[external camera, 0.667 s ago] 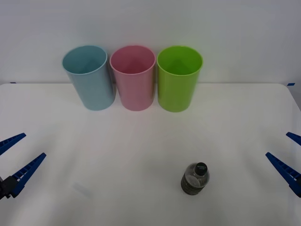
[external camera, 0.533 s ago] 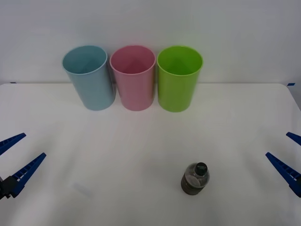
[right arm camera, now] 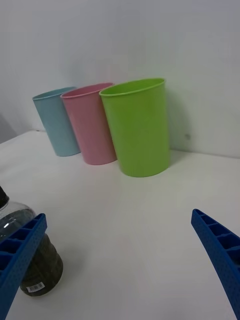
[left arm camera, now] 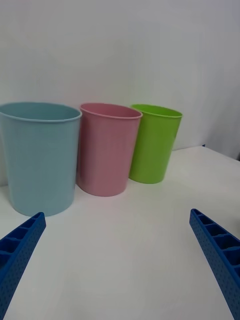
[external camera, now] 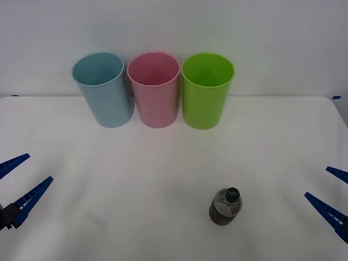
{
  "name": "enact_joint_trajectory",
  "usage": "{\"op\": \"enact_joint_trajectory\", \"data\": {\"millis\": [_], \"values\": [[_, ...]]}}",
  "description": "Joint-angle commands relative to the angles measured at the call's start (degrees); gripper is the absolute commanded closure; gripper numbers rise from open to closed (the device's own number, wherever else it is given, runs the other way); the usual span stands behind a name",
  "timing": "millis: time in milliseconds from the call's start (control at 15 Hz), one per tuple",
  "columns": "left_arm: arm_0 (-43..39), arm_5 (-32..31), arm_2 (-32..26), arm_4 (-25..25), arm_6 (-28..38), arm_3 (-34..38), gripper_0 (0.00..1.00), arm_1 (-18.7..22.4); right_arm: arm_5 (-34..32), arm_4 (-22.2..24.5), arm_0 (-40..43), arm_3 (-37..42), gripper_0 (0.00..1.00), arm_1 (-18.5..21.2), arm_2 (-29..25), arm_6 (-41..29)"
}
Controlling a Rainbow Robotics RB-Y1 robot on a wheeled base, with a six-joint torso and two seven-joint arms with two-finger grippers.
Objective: Grasp the object on the table and drop it into the matching bin: aluminum can to the light blue bin, PET bottle to the pink bin.
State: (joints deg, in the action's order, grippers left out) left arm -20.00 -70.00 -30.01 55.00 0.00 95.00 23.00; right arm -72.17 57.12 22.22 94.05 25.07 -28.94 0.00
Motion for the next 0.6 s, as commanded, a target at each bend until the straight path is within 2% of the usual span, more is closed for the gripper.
{"op": "enact_joint_trajectory", "data": {"millis": [67,333,600], "values": [[0.0,0.0,0.01,0.0,0.0,0.0,0.0,0.0,-2.01,-0.43,2.3,0.0,0.0,3.05,1.7,0.79],[0.0,0.0,0.01,0.0,0.0,0.0,0.0,0.0,-4.21,-0.17,3.45,-0.18,0.0,5.87,5.74,3.17],[0.0,0.0,0.01,0.0,0.0,0.0,0.0,0.0,-5.26,1.24,2.66,-0.18,0.0,6.04,9.25,5.63]]}}
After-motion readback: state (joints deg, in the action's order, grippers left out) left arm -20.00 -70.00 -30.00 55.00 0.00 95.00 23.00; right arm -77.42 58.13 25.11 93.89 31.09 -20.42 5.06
